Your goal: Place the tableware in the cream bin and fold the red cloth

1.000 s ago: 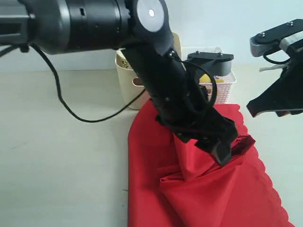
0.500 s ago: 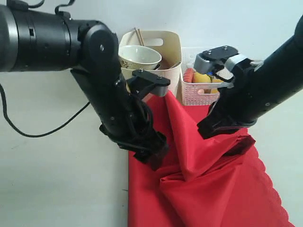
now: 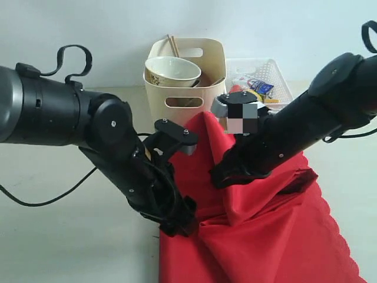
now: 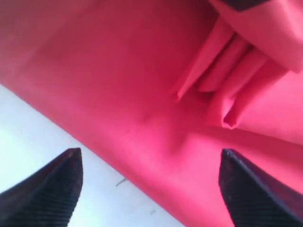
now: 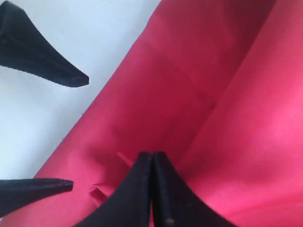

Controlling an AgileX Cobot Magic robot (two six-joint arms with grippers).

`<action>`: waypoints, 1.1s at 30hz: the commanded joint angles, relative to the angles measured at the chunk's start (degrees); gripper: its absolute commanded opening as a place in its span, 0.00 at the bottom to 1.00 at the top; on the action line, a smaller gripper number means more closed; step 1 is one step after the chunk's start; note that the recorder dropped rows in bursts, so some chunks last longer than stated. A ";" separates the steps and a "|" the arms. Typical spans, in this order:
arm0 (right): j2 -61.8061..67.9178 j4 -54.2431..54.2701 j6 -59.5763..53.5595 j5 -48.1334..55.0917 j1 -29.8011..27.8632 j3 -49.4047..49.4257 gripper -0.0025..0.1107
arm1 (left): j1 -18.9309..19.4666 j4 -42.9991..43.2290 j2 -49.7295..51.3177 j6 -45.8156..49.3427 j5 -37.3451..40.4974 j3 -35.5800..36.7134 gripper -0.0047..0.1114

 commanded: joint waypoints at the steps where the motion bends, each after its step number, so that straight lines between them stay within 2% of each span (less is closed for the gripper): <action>1: 1.85 -0.42 -0.61 -3.62 2.87 -0.19 0.02 | -0.06 -4.75 -0.34 4.23 -4.64 2.20 0.69; 5: 2.96 -1.60 0.66 -6.44 3.23 -0.19 0.02 | -0.94 -4.83 -0.14 4.59 -4.92 2.35 0.69; 7: 2.96 -5.68 5.26 -9.53 3.23 -0.19 0.02 | -1.39 -4.24 0.30 4.59 -4.96 2.48 0.69; 10: 2.85 -16.12 15.91 -14.53 3.23 -0.19 0.02 | -1.78 -3.17 1.62 4.59 -4.82 2.48 0.69; 17: 2.75 -48.09 45.06 -21.68 3.23 -1.01 0.02 | -1.87 -3.29 5.09 4.59 -4.72 2.48 0.69; 22: 2.75 -63.82 56.77 -19.16 3.23 -5.76 0.02 | -1.87 -3.17 6.21 4.59 -4.52 2.48 0.69; 30: 2.75 -86.64 66.11 -8.43 3.23 -16.17 0.02 | -1.87 -2.96 6.46 4.59 -3.55 2.48 0.69; 33: 2.75 -90.85 68.36 -3.10 3.23 -19.34 0.02 | -1.87 -2.69 6.46 4.59 -3.22 2.48 0.69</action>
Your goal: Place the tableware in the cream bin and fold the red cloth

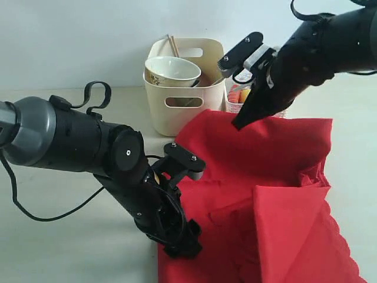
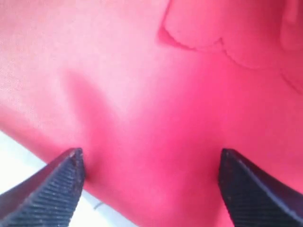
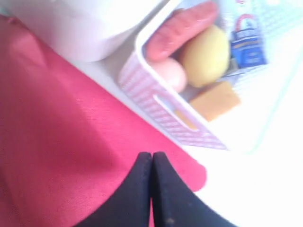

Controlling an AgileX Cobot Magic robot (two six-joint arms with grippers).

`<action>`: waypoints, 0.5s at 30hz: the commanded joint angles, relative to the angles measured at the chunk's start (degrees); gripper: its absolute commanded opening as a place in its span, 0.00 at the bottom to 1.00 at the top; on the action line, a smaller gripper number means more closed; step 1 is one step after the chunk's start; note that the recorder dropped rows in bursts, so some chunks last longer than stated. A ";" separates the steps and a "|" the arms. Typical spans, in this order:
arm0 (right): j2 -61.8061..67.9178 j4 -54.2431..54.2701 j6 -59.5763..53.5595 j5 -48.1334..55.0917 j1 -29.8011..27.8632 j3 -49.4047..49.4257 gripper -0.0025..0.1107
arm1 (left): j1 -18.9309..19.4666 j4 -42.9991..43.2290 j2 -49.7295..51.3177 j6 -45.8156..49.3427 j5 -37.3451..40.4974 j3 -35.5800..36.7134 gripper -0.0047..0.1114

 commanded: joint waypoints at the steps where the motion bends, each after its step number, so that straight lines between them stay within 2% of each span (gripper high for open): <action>1: -0.40 -7.17 3.63 7.71 0.10 -5.02 0.02 | -0.21 0.96 1.17 0.09 1.51 0.23 0.69; 5: -2.46 -5.12 2.86 9.94 0.10 -6.04 0.02 | -0.21 1.90 1.17 0.09 1.51 0.23 0.69; 7: -3.88 -0.06 -2.09 10.17 0.10 -5.51 0.02 | -0.21 1.89 1.17 0.09 1.74 0.23 0.69; 11: -5.89 17.00 -18.36 10.17 0.10 -2.33 0.02 | -0.21 2.34 1.17 0.09 3.29 0.23 0.69; 15: -4.81 24.39 -23.37 9.69 0.10 2.42 0.02 | -0.83 2.47 1.17 0.09 5.66 0.23 0.69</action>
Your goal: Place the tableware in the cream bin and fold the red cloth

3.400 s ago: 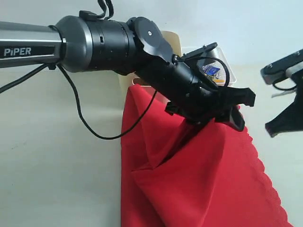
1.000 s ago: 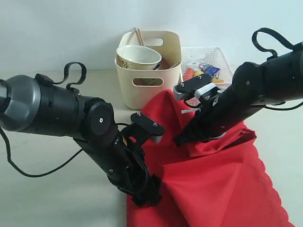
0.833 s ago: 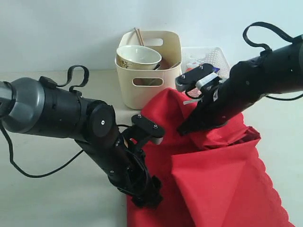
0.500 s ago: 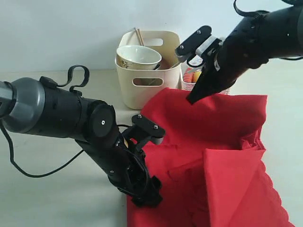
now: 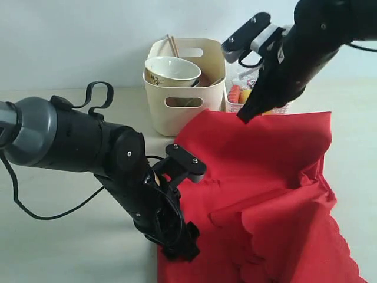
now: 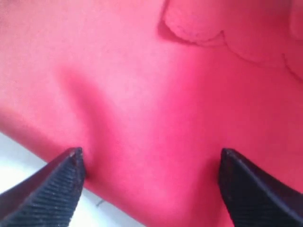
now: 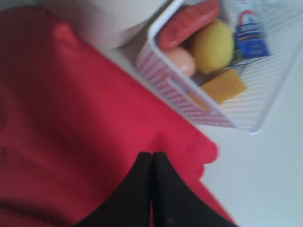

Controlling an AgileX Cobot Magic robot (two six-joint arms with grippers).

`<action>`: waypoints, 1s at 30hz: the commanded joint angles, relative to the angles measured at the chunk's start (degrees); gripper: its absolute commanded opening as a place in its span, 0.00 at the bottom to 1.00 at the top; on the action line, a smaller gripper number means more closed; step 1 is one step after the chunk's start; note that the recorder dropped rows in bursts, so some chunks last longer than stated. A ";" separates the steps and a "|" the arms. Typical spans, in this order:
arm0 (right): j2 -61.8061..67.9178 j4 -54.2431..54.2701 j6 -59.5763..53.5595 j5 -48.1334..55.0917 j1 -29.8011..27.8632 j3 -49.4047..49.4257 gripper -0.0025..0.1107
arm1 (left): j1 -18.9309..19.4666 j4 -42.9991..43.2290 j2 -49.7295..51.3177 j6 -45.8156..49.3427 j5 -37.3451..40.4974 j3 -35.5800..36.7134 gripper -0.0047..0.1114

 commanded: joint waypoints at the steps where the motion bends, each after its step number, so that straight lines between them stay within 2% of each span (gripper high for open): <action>1: 1.35 8.89 -6.90 -0.09 0.10 5.07 0.02 | -1.05 0.69 1.04 -0.36 5.03 0.44 0.69; 9: 4.04 14.21 -9.38 1.09 0.10 11.72 0.02 | -5.54 1.77 1.04 -2.41 6.25 0.44 0.69; 15: 4.04 14.33 -9.38 0.54 0.10 16.15 0.02 | -5.54 3.11 0.81 -4.66 6.55 0.44 0.69; 20: 4.33 21.27 -10.97 -3.18 0.10 17.87 0.02 | -5.54 3.34 -0.84 -4.67 8.37 0.73 0.69; 25: 5.50 19.36 -9.76 3.71 0.10 18.09 0.02 | -5.54 3.79 -1.76 -4.67 9.46 1.46 0.69; 30: 5.47 12.50 -2.61 12.11 0.10 18.94 0.02 | -5.54 4.06 -1.80 -4.67 10.72 2.32 0.69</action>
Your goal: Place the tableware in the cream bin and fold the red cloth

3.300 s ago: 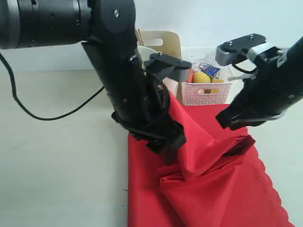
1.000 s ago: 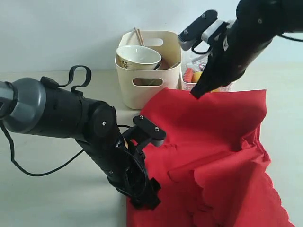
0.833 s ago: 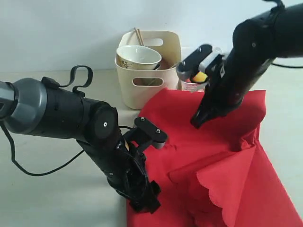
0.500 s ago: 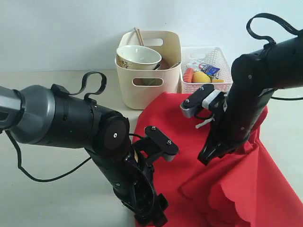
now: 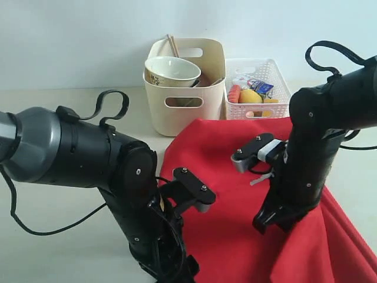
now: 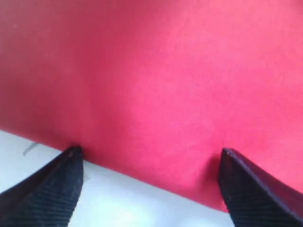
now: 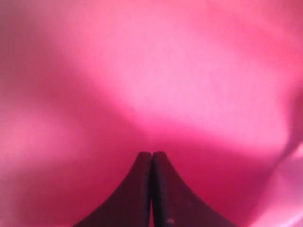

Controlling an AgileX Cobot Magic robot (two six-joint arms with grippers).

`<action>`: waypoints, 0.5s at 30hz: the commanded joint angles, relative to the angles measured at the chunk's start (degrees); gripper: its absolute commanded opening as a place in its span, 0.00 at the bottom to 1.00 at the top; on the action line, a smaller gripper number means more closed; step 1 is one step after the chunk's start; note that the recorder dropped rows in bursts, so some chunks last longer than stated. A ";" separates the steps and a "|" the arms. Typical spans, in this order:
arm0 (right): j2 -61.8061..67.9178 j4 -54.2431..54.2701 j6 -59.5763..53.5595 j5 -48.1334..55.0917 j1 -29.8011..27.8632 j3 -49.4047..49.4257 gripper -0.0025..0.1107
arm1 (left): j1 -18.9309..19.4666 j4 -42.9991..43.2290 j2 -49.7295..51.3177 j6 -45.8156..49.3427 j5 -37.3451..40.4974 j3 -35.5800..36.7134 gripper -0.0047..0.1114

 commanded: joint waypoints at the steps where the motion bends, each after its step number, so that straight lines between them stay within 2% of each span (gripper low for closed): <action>1: -0.27 -7.47 7.26 6.59 0.10 1.74 0.02 | -0.39 0.79 -0.39 -0.66 2.49 1.50 0.69; 10: -3.30 -26.54 28.19 12.76 0.10 9.22 0.02 | -0.39 1.99 -0.55 -0.89 0.95 2.86 0.66; 15: -9.56 -25.34 30.90 7.37 0.10 9.34 0.02 | -0.39 1.78 -2.94 -0.89 0.81 2.86 0.65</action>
